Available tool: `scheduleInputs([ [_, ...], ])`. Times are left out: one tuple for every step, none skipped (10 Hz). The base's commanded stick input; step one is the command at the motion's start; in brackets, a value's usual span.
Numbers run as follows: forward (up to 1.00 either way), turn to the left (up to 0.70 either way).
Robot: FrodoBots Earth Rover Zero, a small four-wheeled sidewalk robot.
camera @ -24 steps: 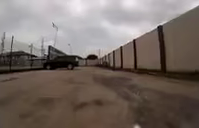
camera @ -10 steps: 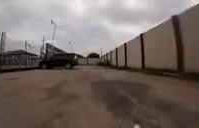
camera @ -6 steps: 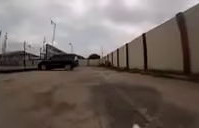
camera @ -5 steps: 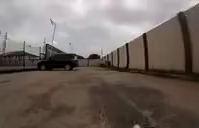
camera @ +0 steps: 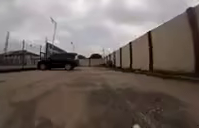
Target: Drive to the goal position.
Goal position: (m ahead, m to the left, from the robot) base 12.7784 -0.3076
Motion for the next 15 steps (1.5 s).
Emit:
scheduleInputs([
  [1.00,0.00],
  [1.00,0.00],
  [1.00,0.00],
  [1.00,0.00],
  [1.00,0.00],
  [1.00,0.00],
  [1.00,0.00],
  [1.00,0.00],
  [1.00,0.00],
  [1.00,0.00],
  [1.00,0.00],
  [1.00,0.00],
  [1.00,0.00],
  [1.00,0.00],
  [1.00,0.00],
])
